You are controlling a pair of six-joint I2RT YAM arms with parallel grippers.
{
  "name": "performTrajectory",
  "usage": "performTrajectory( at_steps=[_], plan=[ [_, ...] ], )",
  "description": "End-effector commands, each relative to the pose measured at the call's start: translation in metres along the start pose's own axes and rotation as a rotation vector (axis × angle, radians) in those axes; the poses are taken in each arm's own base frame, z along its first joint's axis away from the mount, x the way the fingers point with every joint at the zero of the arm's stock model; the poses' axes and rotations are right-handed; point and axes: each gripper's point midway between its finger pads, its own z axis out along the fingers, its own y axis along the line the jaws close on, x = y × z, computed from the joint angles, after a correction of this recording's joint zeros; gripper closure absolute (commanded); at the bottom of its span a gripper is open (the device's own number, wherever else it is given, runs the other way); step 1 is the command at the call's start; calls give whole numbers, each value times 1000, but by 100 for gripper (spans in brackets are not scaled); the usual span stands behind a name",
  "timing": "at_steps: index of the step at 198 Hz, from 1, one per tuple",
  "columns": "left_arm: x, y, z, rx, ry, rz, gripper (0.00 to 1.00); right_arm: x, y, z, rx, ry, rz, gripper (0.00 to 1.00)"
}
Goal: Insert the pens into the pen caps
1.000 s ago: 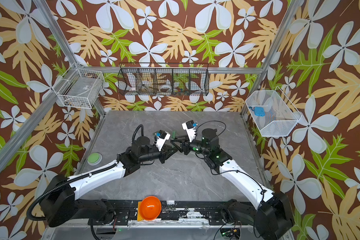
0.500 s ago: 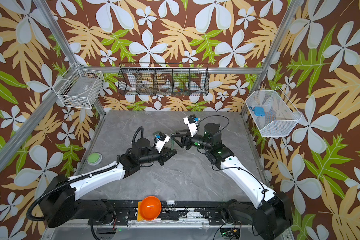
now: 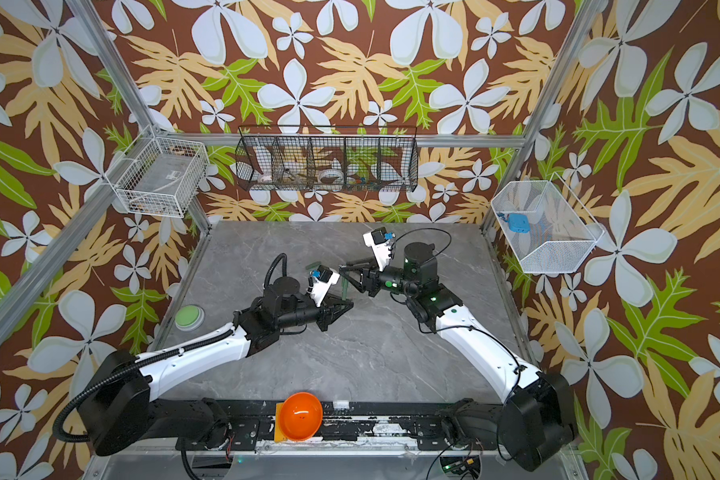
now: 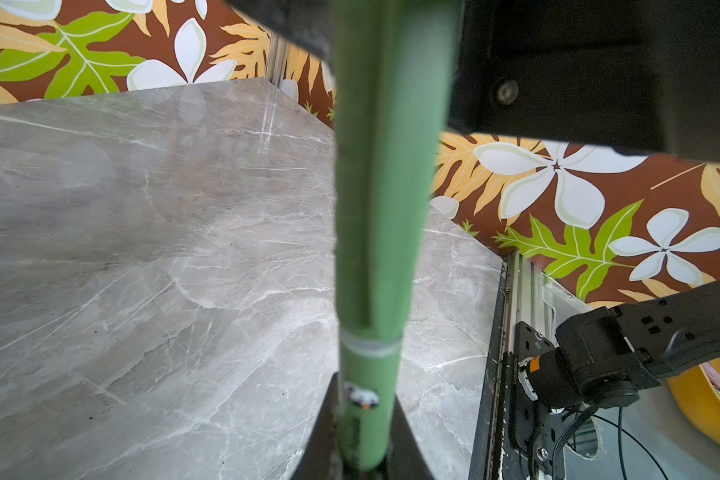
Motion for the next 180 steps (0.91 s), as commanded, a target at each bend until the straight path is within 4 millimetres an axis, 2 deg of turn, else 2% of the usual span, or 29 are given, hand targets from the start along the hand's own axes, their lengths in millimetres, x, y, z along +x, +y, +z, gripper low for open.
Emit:
performTrajectory(
  at_steps=[1,22,56,97,148,180],
  plan=[
    [-8,-4,-2,11,-32,15,100,-5,2,2,-15,-14,-19,58],
    [-9,-3,-3,6,-34,16,100,-4,3,3,-24,-8,-12,63],
    [-13,-2,-2,-1,-44,20,100,-1,6,2,-42,-5,-7,80],
    [-42,-4,-2,-15,-128,54,100,5,6,2,-41,19,-4,100],
    [-90,-15,-7,-12,-235,142,100,8,4,3,-36,48,-6,100],
    [-117,-22,-21,14,-332,168,100,17,1,4,-34,74,8,100]
  ],
)
